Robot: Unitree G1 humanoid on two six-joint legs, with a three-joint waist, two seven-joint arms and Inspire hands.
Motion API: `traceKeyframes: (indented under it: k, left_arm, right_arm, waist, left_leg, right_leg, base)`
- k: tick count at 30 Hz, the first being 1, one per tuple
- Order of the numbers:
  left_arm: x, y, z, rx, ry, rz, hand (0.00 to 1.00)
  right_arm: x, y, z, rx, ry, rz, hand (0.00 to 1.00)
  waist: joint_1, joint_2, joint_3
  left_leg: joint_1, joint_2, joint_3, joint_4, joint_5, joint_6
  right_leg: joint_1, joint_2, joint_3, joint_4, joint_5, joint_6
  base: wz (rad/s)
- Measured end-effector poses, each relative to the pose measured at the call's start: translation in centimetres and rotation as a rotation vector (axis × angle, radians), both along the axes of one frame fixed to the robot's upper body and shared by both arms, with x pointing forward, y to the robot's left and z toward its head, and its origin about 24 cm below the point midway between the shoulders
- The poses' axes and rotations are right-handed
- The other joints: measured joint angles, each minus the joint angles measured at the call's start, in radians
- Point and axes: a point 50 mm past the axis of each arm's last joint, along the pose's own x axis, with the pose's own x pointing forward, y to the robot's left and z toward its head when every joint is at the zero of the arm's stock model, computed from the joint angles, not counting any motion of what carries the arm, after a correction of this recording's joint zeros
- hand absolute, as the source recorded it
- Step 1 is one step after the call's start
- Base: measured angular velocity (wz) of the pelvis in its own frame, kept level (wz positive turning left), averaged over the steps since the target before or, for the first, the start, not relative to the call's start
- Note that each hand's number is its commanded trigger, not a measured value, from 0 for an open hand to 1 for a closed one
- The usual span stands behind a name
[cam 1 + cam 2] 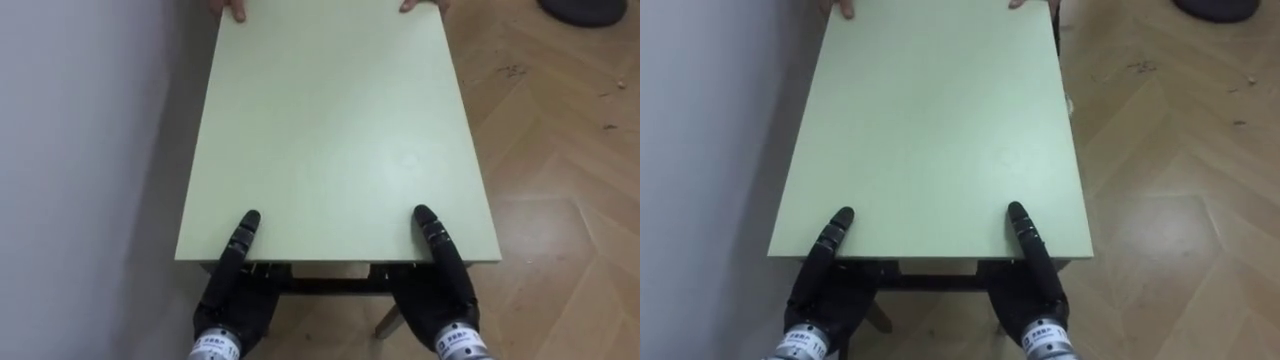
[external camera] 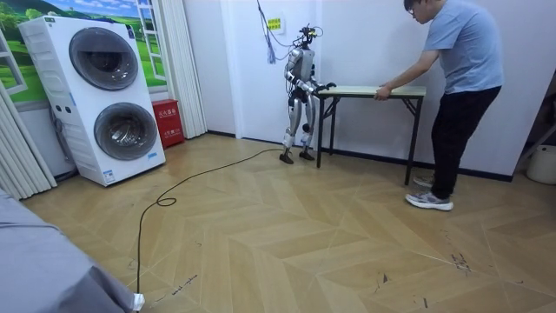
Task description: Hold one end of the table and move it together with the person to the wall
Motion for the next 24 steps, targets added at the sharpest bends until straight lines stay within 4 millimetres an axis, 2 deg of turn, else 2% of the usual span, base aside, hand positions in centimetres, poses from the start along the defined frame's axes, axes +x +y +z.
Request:
traceKeyframes:
  k: [3,4,6,7,8,9,10,11,12,15,16,17,24]
  left_arm:
    - [0.1,-0.1,0.0,0.000,0.002,-0.004,1.00]
    - [0.1,-0.1,0.0,-0.001,0.002,-0.004,1.00]
    - [0.1,-0.1,0.0,-0.001,0.003,-0.005,1.00]
    - [0.1,-0.2,0.0,-0.002,0.005,-0.009,1.00]
    - [0.2,-0.2,0.0,-0.002,0.006,-0.011,1.00]
    - [0.3,-0.2,-0.1,-0.002,0.006,-0.013,1.00]
    - [0.4,-0.3,-0.1,-0.002,0.008,-0.020,1.00]
    - [0.3,-0.3,-0.3,-0.003,0.015,-0.024,1.00]
    - [0.2,-0.4,-0.4,-0.006,0.022,-0.027,1.00]
    - [0.1,-0.5,-0.5,-0.010,0.033,-0.039,1.00]
    - [0.1,-0.5,-0.6,-0.004,0.032,-0.042,1.00]
    - [0.1,-0.4,-0.6,0.002,0.032,-0.044,1.00]
    - [-0.2,-0.4,-1.3,0.016,0.058,-0.043,1.00]
  right_arm:
    - [0.0,-0.1,0.0,-0.001,0.003,-0.004,1.00]
    - [0.0,-0.1,0.0,-0.001,0.003,-0.005,1.00]
    - [0.0,-0.1,0.0,-0.001,0.005,-0.006,1.00]
    - [0.0,-0.2,0.0,-0.002,0.007,-0.008,1.00]
    - [0.1,-0.3,0.0,-0.002,0.009,-0.008,1.00]
    - [0.1,-0.4,0.0,-0.001,0.010,-0.008,1.00]
    - [0.1,-0.5,0.0,0.000,0.011,-0.008,1.00]
    - [0.1,-0.6,-0.1,-0.002,0.016,-0.008,1.00]
    - [-0.1,-0.6,-0.1,-0.004,0.021,-0.009,1.00]
    - [-0.2,-0.7,-0.2,-0.002,0.027,-0.013,1.00]
    - [-0.3,-0.7,-0.3,0.001,0.032,-0.017,1.00]
    - [-0.4,-0.6,-0.4,0.003,0.035,-0.019,1.00]
    - [-0.8,-0.7,-1.1,-0.007,0.065,-0.024,1.00]
  waist:
    - [-0.007,0.005,0.0014]
    - [-0.011,0.007,0.0026]
    - [-0.014,0.010,0.0025]
    - [-0.014,0.017,0.0024]
    - [-0.013,0.022,0.0030]
    - [-0.011,0.025,0.0038]
    - [-0.008,0.028,0.0041]
    - [-0.011,0.031,0.0042]
    - [-0.014,0.034,0.0025]
    - [-0.030,0.034,0.0025]
    - [-0.047,0.033,0.0022]
    - [-0.055,0.032,0.0023]
    - [-0.033,0.020,0.0037]
  left_leg:
    - [0.000,0.002,0.025,0.000,-0.002,0.004]
    - [0.001,0.002,0.036,0.002,-0.005,0.008]
    - [0.003,0.002,0.031,0.002,-0.010,0.017]
    - [0.007,0.003,0.021,0.002,-0.012,0.019]
    - [0.009,0.002,0.011,0.000,-0.013,0.020]
    - [0.009,0.002,0.008,-0.002,-0.013,0.020]
    - [0.009,-0.001,0.009,-0.005,-0.013,0.020]
    - [0.015,-0.006,0.006,-0.008,-0.013,0.020]
    - [0.023,-0.007,0.008,-0.014,-0.013,0.020]
    - [0.034,0.008,0.096,-0.034,-0.013,0.020]
    - [0.042,0.020,0.151,-0.049,-0.012,0.021]
    - [0.049,0.023,0.167,-0.056,-0.013,0.023]
    - [0.105,0.019,0.180,-0.094,-0.015,0.036]
  right_leg:
    - [-0.005,-0.005,-0.001,0.023,-0.003,0.005]
    - [-0.008,-0.008,0.000,0.039,-0.007,0.012]
    - [-0.025,-0.014,0.008,0.077,-0.016,0.025]
    - [-0.052,-0.015,0.029,0.106,-0.027,0.029]
    - [-0.071,-0.015,0.068,0.098,-0.049,0.025]
    - [-0.082,-0.012,0.082,0.083,-0.052,0.021]
    - [-0.113,-0.013,0.095,0.050,-0.048,0.018]
    - [-0.138,-0.012,0.100,0.042,-0.016,-0.003]
    - [-0.135,-0.013,0.092,0.052,-0.013,-0.002]
    - [-0.105,-0.012,0.062,0.048,-0.013,-0.005]
    - [-0.096,-0.012,0.054,0.048,-0.013,-0.005]
    - [-0.089,-0.011,0.057,0.048,-0.014,-0.005]
    - [-0.041,-0.011,0.060,0.012,-0.010,-0.001]
  base:
    - [0.13]
    - [0.15]
    - [0.05]
    - [-0.08]
    - [-0.07]
    - [-0.04]
    - [0.10]
    - [0.17]
    - [0.13]
    - [0.26]
    - [0.43]
    - [0.30]
    - [-0.08]
